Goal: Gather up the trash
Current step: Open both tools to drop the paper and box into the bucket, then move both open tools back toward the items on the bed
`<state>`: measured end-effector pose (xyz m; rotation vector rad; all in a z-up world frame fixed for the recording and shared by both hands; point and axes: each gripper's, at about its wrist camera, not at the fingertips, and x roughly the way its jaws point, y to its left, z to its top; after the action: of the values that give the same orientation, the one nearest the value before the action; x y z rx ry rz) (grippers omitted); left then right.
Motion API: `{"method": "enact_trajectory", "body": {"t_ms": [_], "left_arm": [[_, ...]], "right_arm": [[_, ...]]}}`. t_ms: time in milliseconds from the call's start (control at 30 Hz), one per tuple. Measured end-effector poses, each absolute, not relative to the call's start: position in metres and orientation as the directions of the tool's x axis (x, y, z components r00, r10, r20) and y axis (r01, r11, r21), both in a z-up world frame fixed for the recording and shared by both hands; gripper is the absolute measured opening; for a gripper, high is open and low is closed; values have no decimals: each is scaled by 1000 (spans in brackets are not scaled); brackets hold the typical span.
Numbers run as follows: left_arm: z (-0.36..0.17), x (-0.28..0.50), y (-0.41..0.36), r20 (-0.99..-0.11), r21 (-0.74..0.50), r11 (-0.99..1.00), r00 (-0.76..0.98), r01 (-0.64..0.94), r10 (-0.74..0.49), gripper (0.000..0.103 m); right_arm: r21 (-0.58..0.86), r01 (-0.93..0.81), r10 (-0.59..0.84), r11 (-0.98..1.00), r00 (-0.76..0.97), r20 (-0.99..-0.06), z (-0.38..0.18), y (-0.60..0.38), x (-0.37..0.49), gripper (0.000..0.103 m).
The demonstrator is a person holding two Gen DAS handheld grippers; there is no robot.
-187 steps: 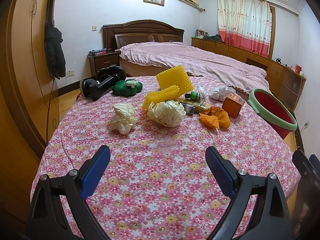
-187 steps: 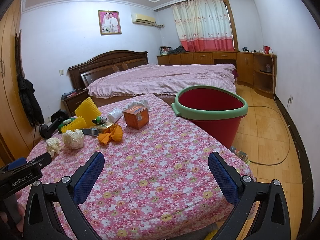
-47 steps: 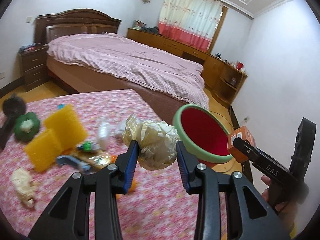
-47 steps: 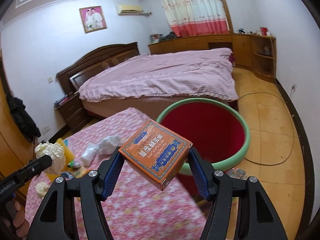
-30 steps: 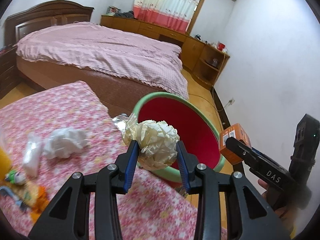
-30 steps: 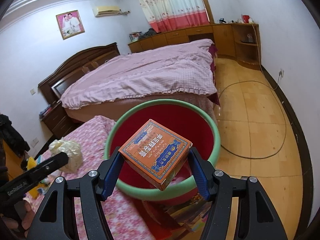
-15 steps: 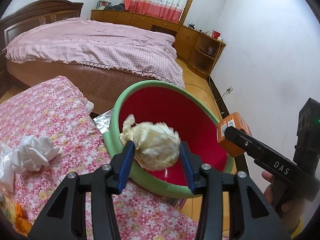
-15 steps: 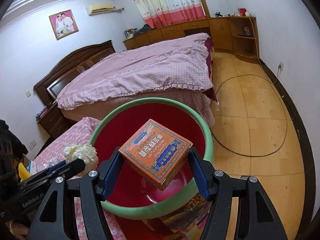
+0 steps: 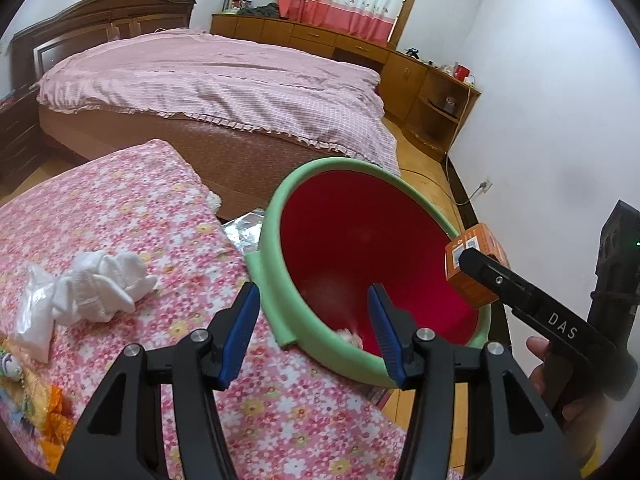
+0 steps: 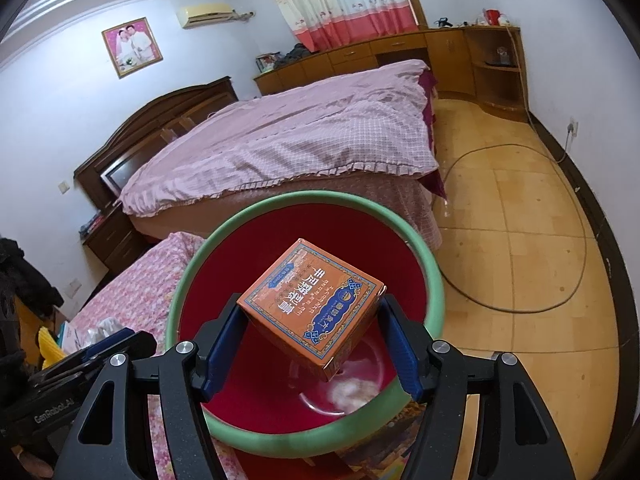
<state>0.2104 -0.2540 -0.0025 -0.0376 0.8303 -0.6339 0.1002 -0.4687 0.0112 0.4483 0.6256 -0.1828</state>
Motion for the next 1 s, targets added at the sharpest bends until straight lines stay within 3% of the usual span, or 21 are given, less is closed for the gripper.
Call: {"method": "enact_trajectory", "body": {"t_ms": [133, 233, 1000], "left_arm": [[0, 206, -247, -677, -269, 824, 511, 499, -530, 56], [3, 203, -242, -675, -270, 828, 517, 491, -527, 56], [35, 165, -173, -656, -275, 864, 575, 422, -490, 56]], "right_arm": [[352, 299, -29, 887, 797, -603, 10, -467, 101, 70], [356, 294, -23, 887, 797, -603, 10, -465, 101, 79], [358, 245, -1, 901, 827, -562, 41, -415, 61, 80]]}}
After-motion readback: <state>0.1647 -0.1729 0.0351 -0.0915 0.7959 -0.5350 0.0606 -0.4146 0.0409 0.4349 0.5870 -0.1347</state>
